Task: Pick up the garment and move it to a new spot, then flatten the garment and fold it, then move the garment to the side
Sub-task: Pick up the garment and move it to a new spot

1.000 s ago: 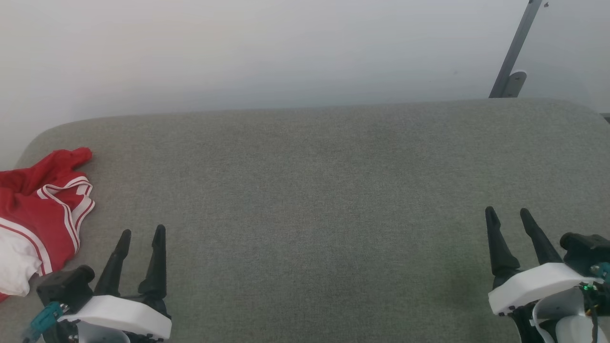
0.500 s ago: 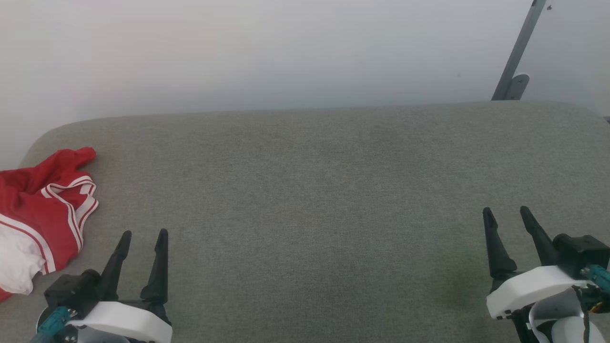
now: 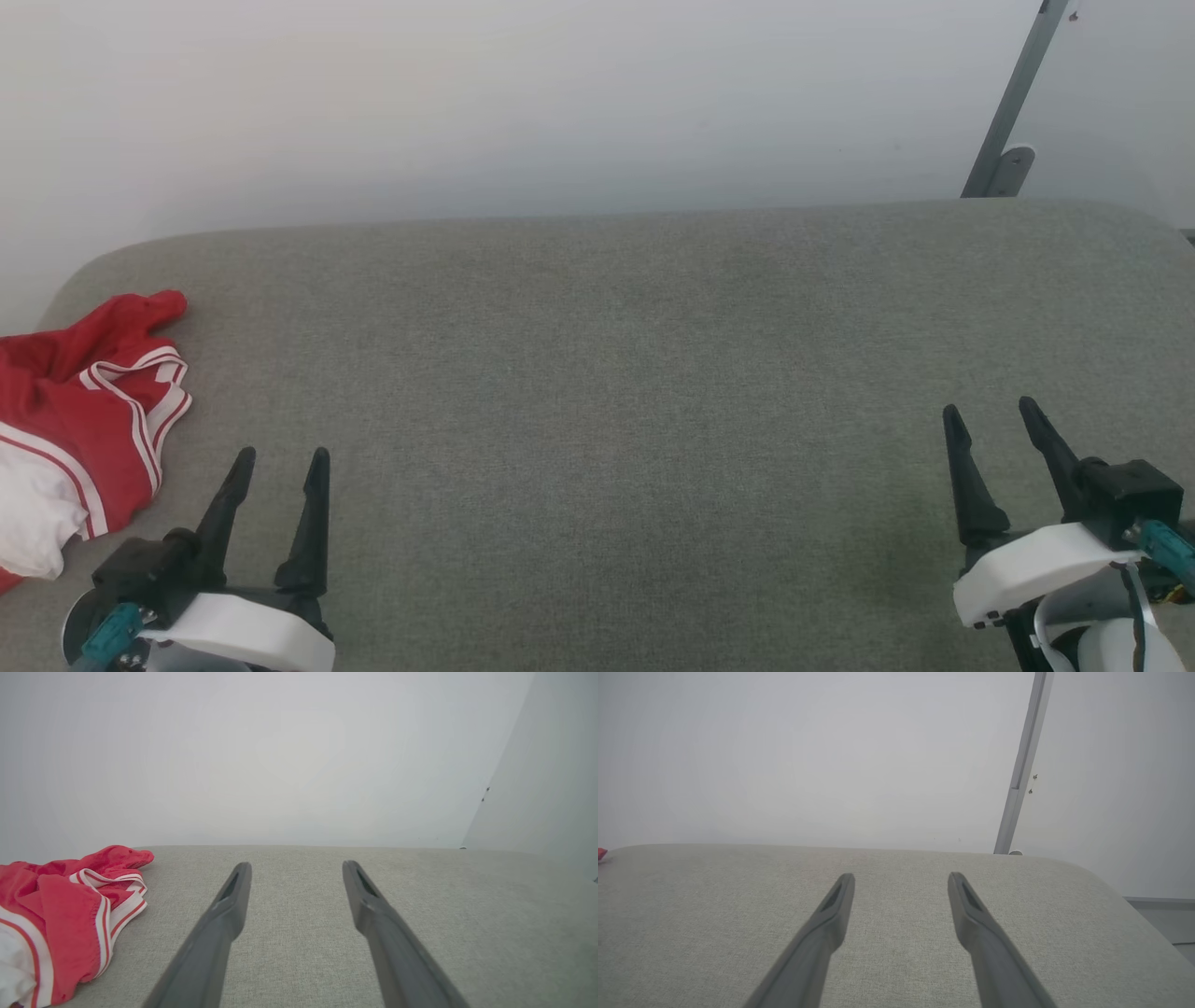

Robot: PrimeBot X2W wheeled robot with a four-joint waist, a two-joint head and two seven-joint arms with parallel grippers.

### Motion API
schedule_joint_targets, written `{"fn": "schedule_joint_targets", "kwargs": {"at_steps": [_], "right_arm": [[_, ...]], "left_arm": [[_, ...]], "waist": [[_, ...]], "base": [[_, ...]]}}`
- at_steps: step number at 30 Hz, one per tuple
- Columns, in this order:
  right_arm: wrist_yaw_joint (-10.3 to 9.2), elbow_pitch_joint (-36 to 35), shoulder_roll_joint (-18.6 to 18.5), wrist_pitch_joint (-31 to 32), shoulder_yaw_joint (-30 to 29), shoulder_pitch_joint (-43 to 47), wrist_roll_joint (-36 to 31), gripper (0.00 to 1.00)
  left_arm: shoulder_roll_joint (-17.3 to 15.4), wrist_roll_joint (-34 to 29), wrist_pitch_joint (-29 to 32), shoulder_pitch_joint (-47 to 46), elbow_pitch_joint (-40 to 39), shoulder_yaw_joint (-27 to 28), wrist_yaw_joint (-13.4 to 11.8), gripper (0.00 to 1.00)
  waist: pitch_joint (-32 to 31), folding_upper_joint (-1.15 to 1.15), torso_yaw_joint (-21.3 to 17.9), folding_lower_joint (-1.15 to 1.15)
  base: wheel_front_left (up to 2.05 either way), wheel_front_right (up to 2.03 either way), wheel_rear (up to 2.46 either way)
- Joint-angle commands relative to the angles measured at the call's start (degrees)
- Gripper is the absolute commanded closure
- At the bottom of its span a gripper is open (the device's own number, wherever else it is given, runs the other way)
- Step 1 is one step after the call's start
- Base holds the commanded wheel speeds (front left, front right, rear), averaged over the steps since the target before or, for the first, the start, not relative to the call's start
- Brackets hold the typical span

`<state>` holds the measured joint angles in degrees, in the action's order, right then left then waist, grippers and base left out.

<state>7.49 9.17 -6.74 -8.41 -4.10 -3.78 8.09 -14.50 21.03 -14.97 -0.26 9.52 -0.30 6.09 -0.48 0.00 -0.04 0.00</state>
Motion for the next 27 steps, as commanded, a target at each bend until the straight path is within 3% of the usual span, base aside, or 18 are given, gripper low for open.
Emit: {"fn": "schedule_joint_targets", "kwargs": {"at_steps": [1, 16, 27], "right_arm": [[0.00, -0.34, -0.11, -0.46, -0.05, 0.19, -0.16, 0.00], [0.00, -0.38, -0.31, -0.26, 0.32, 0.53, 0.28, 0.00], [-0.01, 0.03, -1.60, 1.71, 5.29, -0.86, 1.54, 0.00]], "left_arm": [[-0.36, -0.46, -0.30, 0.51, -0.12, 0.09, 0.19, 0.00], [0.05, 1.60, 0.55, -0.95, 1.76, 0.77, -0.34, 0.00], [-1.35, 3.94, 1.93, -2.05, 2.95, 3.99, -2.31, 0.00]], "waist": [[0.00, 0.00, -0.04, 0.00], [-0.07, 0.00, 1.37, 0.00], [-2.35, 0.00, 10.40, 0.00]], "base": [[0.00, 0.00, 0.00], [0.00, 0.00, 0.00], [0.00, 0.00, 0.00]]}}
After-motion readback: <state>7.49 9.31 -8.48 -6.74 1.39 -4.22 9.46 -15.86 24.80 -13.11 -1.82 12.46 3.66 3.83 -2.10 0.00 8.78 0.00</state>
